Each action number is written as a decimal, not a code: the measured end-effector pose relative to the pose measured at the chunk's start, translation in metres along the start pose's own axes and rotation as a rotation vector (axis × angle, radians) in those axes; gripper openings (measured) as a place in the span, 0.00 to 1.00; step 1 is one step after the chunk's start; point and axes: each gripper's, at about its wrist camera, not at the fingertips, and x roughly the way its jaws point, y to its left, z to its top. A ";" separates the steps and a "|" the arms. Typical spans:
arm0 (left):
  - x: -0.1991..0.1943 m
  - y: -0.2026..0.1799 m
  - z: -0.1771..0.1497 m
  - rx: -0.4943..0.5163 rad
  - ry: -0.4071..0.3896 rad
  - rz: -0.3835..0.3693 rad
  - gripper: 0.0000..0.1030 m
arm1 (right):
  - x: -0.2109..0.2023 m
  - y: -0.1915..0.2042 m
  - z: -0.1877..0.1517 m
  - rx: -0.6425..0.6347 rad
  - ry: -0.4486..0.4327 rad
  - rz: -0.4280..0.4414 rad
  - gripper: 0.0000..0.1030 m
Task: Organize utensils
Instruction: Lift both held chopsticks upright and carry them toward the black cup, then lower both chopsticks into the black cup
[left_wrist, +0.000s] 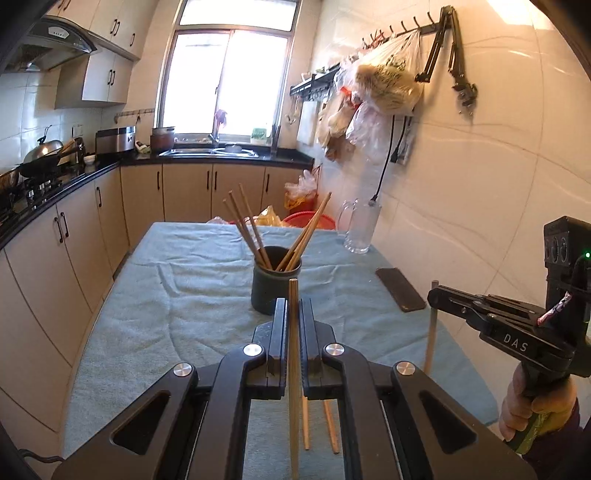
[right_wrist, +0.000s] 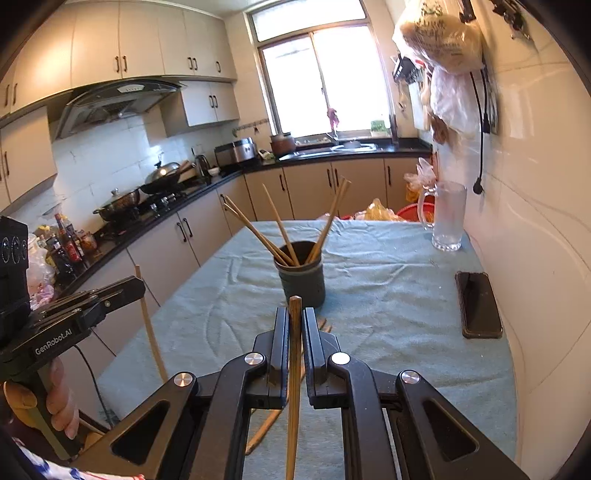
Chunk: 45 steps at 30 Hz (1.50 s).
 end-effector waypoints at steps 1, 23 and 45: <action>-0.002 0.000 0.001 -0.003 -0.008 -0.001 0.05 | -0.003 0.002 0.000 -0.005 -0.009 0.000 0.07; -0.003 0.007 0.056 -0.030 -0.087 -0.025 0.05 | 0.009 0.003 0.039 -0.006 -0.079 0.009 0.07; 0.073 0.006 0.176 -0.008 -0.165 0.029 0.05 | 0.066 -0.002 0.172 0.034 -0.250 -0.043 0.07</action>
